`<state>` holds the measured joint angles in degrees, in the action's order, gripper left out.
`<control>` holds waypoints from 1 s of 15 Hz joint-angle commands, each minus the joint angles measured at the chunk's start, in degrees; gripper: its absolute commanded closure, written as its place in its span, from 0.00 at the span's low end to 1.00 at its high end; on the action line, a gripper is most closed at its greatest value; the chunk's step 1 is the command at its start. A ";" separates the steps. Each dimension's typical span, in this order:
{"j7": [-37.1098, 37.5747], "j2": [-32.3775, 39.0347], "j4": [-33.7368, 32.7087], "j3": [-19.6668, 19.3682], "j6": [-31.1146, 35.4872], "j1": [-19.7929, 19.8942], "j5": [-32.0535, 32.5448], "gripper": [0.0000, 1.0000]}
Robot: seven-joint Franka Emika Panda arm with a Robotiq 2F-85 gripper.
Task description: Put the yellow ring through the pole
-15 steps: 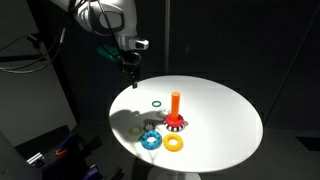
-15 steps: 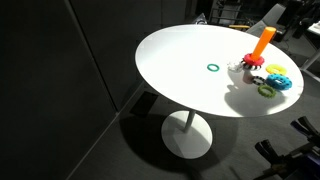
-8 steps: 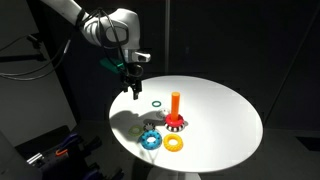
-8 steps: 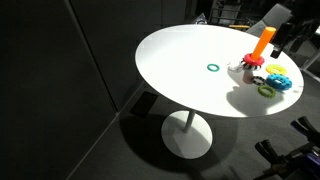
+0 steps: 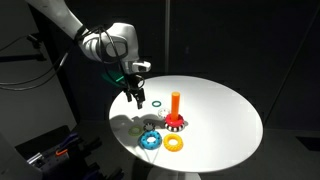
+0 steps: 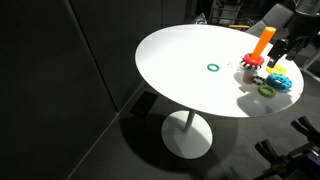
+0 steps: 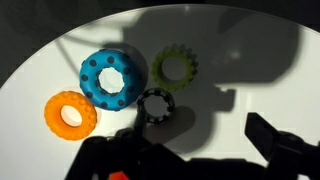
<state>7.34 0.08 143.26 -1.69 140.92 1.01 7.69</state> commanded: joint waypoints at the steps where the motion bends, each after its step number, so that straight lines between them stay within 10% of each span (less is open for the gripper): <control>1: 0.11 0.61 1.43 -0.49 3.02 0.70 -0.72 0.00; 15: -2.71 8.48 -0.31 -1.00 3.55 1.08 -1.35 0.00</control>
<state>6.61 5.63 144.15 -2.23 143.19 1.52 7.29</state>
